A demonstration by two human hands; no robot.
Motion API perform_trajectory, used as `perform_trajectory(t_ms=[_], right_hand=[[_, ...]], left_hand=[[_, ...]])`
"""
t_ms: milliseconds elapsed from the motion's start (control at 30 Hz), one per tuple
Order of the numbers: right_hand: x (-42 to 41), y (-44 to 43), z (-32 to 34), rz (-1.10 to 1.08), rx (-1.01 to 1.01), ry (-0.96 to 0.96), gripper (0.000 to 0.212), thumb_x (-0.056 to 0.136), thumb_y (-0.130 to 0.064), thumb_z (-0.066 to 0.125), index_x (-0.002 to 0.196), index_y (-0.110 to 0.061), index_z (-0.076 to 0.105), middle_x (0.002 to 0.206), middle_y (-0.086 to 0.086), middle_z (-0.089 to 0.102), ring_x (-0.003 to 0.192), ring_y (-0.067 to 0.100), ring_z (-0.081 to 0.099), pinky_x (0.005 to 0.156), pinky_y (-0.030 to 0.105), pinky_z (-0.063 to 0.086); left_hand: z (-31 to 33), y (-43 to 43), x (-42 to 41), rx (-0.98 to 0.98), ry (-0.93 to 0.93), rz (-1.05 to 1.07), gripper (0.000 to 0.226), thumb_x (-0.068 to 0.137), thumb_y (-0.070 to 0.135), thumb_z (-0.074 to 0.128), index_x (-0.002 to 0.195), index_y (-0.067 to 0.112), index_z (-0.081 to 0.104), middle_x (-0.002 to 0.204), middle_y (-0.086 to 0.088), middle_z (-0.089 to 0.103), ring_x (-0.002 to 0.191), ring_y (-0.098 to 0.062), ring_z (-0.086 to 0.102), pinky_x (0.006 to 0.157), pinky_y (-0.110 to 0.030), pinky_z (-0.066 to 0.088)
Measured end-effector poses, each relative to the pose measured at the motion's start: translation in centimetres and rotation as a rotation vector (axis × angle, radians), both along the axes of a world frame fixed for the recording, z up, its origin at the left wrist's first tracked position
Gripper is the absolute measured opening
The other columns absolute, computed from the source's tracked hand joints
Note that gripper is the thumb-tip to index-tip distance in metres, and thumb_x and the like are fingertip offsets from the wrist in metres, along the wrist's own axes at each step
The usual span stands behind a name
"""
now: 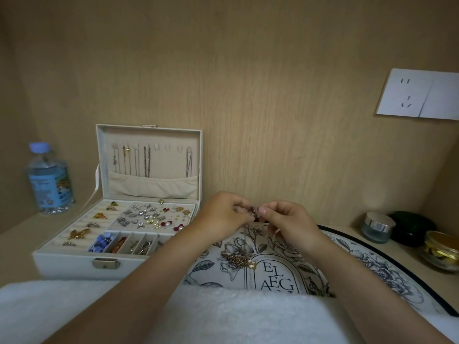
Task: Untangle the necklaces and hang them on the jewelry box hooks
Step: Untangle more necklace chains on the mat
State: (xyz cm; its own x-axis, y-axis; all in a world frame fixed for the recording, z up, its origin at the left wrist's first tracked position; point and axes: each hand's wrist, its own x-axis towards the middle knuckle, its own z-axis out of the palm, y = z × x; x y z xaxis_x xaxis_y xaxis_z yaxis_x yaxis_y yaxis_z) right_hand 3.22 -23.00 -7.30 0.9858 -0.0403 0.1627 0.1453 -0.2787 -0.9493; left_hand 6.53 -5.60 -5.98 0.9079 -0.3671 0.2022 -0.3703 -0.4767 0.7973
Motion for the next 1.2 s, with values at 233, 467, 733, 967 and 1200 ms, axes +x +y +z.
perform_trajectory(t_ms=[233,467,733,967,1200], right_hand=[[-0.3,0.6,-1.9,0.160,-0.639,0.154,0.030,0.063,-0.050,0.089,0.077,-0.028,0.075,0.071,-0.019,0.069,0.068,-0.006,0.061,0.067,0.017,0.046],[0.0,-1.6,-0.9,0.228,-0.667,0.191,0.011,0.076,-0.028,0.086,0.077,-0.019,0.078,0.067,-0.020,0.070,0.063,-0.010,0.060,0.066,0.012,0.043],[0.9,-5.5,-1.2,0.078,-0.819,0.210,0.006,0.081,-0.020,0.076,0.080,-0.026,0.076,0.077,-0.016,0.072,0.079,0.000,0.065,0.071,0.014,0.046],[1.1,-4.8,-1.6,0.088,-0.773,0.172,0.021,0.085,-0.016,0.070,0.083,-0.036,0.076,0.093,-0.025,0.070,0.091,-0.009,0.062,0.086,0.011,0.048],[0.9,-4.7,-1.7,0.108,-0.732,0.083,0.021,0.080,-0.020,0.081,0.067,-0.034,0.073,0.081,-0.013,0.073,0.076,-0.005,0.066,0.073,0.013,0.049]], left_hand=[[0.2,-0.4,0.2,-0.547,0.267,0.086,0.010,0.100,0.010,0.052,0.105,0.005,0.060,0.092,-0.011,0.066,0.072,-0.017,0.069,0.072,-0.032,0.061],[-0.2,0.4,1.0,-0.208,0.068,0.195,0.029,0.096,0.003,0.044,0.095,0.023,0.065,0.099,-0.001,0.059,0.061,-0.011,0.057,0.057,-0.021,0.054],[-3.3,0.0,1.5,0.516,-0.057,0.045,0.031,0.094,-0.002,0.053,0.115,0.013,0.072,0.124,-0.005,0.064,0.109,-0.018,0.062,0.086,-0.020,0.048],[-4.1,0.2,1.3,0.620,-0.305,0.072,0.041,0.087,-0.002,0.061,0.121,0.021,0.067,0.121,-0.004,0.046,0.107,-0.018,0.050,0.085,-0.027,0.049],[-5.4,-1.9,-0.1,0.475,-0.385,-0.164,0.026,0.093,0.040,0.062,0.103,0.021,0.077,0.097,-0.001,0.066,0.095,-0.016,0.058,0.085,-0.034,0.050]])
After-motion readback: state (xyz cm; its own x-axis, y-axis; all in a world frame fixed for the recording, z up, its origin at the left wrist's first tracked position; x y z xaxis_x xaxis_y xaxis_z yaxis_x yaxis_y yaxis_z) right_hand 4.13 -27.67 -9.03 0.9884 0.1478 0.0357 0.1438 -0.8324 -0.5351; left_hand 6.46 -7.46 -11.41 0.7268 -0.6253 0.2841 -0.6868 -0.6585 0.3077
